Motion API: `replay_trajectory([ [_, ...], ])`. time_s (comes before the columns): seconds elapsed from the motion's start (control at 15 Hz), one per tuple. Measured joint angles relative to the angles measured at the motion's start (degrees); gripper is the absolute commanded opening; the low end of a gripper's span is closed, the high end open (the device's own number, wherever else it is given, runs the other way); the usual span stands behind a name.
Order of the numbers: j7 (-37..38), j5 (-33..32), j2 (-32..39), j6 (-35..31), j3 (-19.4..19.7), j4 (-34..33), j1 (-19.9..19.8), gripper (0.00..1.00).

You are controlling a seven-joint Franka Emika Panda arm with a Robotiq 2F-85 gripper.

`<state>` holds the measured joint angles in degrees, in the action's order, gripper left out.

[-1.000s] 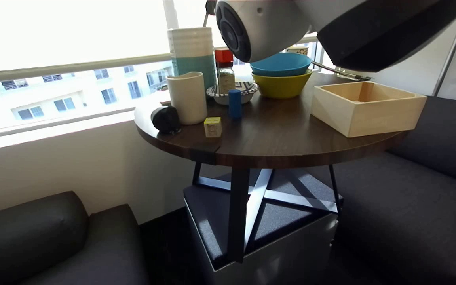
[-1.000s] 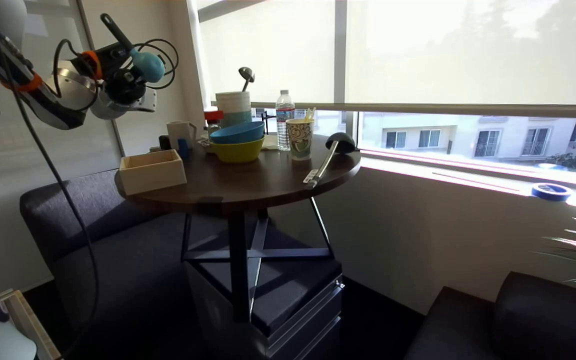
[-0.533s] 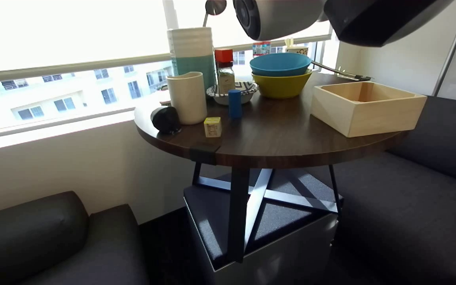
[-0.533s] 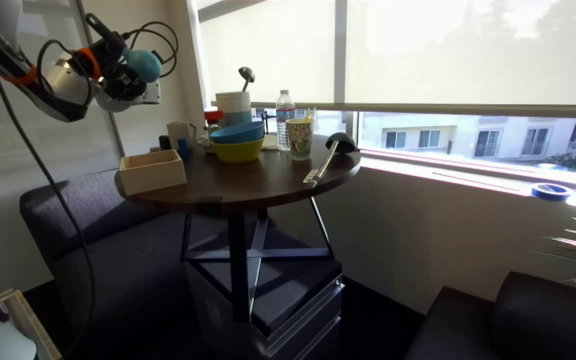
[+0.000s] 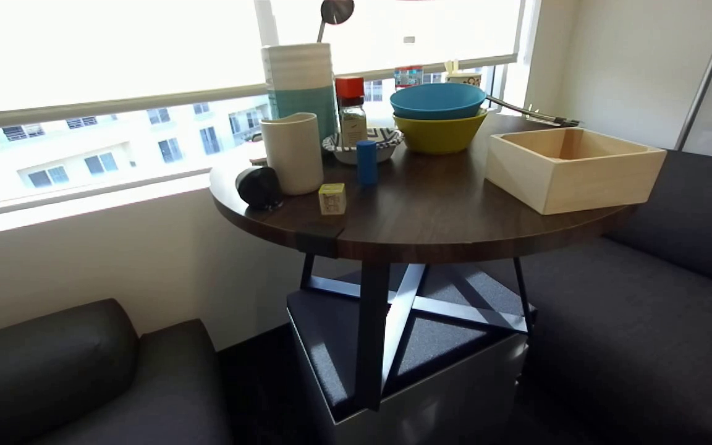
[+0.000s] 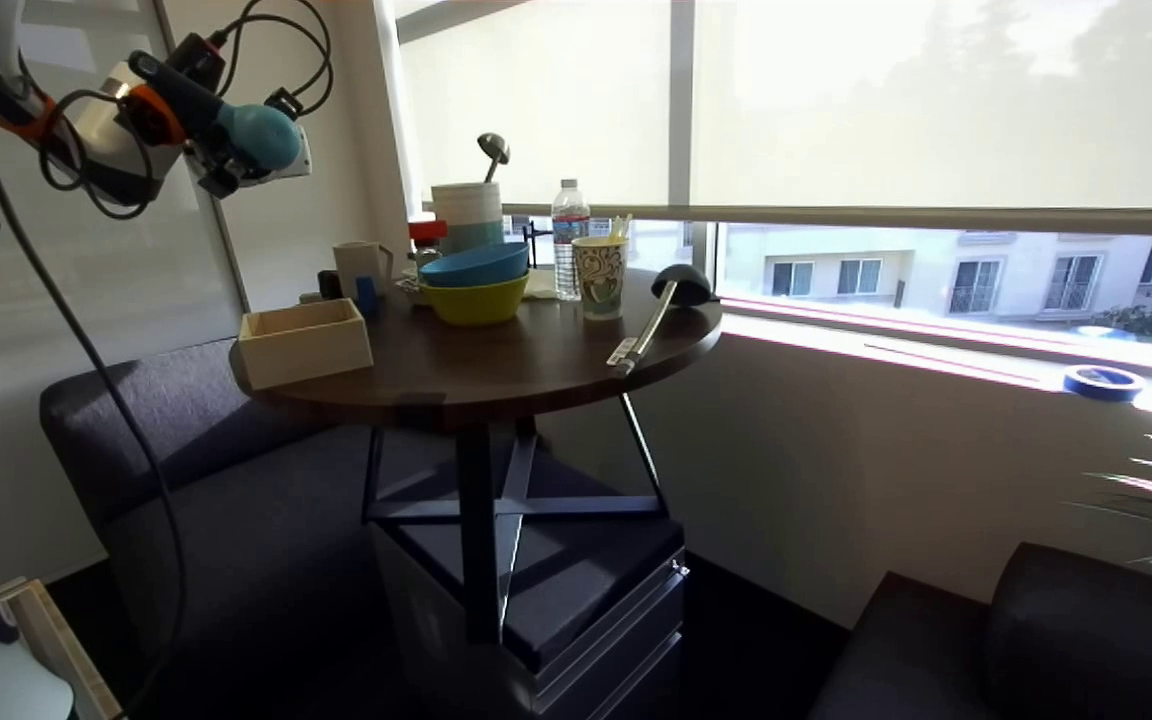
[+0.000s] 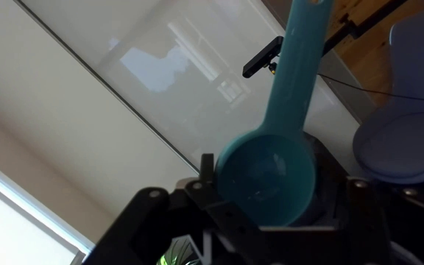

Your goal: Pour the contents in the measuring cup into the wooden box then set it down on the table.

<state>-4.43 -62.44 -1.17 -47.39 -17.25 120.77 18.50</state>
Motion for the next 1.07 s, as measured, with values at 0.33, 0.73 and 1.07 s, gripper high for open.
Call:
replay_trajectory([
  [0.33,7.8,7.9,-0.5,-0.6,0.8,-4.6,-0.9,0.41],
  [0.73,15.5,18.2,-4.0,-8.6,2.8,-5.8,-2.7,0.41],
  [1.07,20.5,24.8,-7.5,-18.1,4.4,-5.7,-3.8,0.41],
])
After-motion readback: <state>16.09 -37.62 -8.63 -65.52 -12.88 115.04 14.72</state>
